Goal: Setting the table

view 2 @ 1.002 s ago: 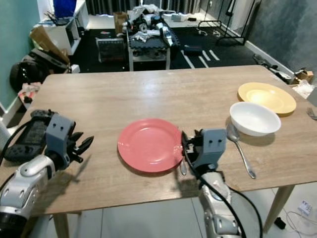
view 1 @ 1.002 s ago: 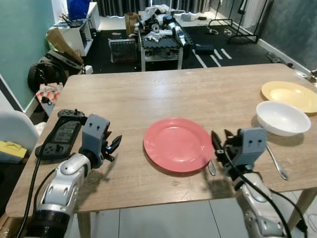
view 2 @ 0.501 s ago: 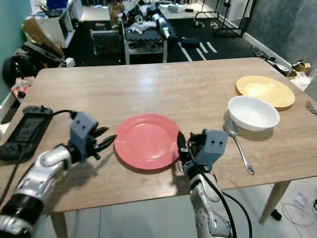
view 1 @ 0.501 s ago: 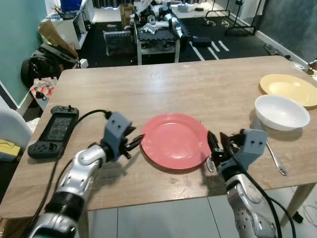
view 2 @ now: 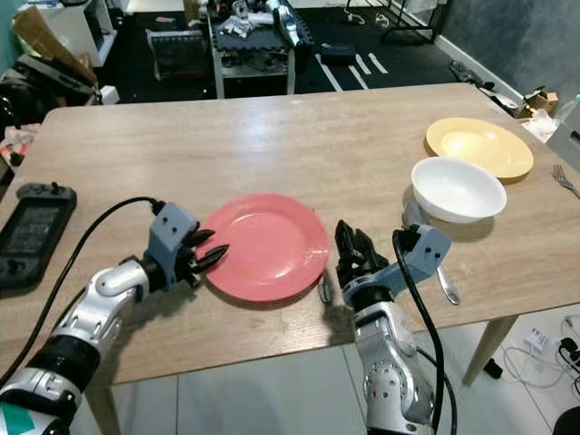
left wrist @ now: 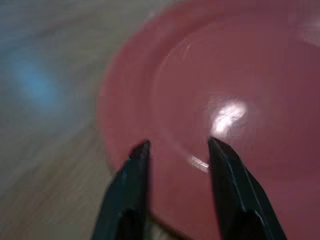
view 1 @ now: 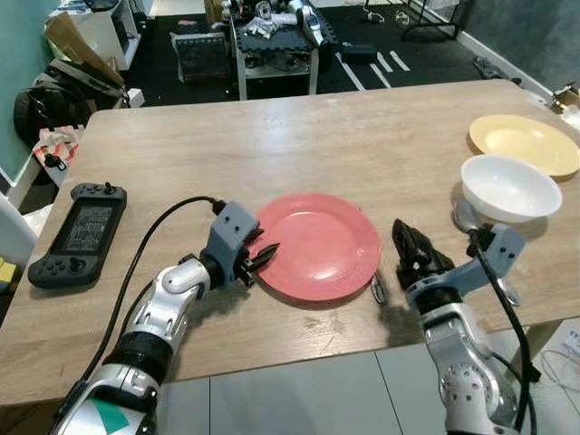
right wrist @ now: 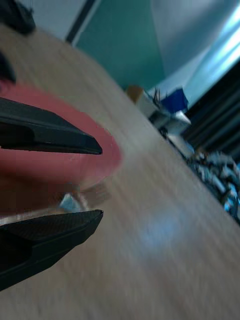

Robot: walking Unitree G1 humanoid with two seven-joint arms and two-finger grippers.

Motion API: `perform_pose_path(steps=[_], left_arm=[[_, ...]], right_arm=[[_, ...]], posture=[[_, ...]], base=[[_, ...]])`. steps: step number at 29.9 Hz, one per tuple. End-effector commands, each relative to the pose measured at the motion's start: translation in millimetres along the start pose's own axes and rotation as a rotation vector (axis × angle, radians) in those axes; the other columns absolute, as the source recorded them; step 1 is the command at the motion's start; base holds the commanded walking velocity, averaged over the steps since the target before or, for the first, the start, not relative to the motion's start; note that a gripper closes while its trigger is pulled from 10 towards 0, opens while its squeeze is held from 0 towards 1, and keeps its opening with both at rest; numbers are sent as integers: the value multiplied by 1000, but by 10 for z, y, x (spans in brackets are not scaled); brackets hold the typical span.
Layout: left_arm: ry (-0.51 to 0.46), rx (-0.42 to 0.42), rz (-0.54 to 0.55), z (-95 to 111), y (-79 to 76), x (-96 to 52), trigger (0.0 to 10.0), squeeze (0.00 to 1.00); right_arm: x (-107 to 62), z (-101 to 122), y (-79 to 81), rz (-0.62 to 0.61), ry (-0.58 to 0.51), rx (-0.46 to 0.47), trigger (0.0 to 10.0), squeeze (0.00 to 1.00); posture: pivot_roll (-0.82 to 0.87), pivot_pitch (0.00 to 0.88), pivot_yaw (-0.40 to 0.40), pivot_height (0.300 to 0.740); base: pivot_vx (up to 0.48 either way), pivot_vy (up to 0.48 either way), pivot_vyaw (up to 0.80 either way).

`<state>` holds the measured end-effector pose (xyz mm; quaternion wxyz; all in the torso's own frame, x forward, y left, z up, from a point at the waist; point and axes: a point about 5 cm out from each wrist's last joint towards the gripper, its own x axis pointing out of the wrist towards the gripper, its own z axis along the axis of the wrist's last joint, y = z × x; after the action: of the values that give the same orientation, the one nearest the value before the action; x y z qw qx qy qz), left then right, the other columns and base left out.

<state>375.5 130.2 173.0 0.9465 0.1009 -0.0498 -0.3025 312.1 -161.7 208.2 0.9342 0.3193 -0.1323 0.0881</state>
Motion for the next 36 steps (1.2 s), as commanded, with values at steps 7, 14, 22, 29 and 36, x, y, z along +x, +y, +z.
perform_pose_path(steps=[7,14,22,29,36], left_arm=[[69,-123,28,-362,-123,-169,10000,0],[80,-142,42,-390,-134,-171,10000,0],[78,-147,49,-397,-126,-201,10000,0],[74,-148,49,-391,-128,-197,10000,0],[67,-140,46,-364,-118,-187,10000,0]], right_arm=[[-12,-250,236,86,114,-97,10000,0],[10,-410,406,93,167,-199,10000,0],[69,-277,283,-35,37,-324,10000,0],[109,-158,199,-60,-7,-391,10000,0],[35,-484,73,-94,154,-137,10000,0]], posture=[[37,236,91,740],[35,231,93,740],[42,223,89,740],[39,215,89,740],[44,210,91,740]], base=[[0,0,0],[0,0,0],[0,0,0],[0,0,0],[0,0,0]])
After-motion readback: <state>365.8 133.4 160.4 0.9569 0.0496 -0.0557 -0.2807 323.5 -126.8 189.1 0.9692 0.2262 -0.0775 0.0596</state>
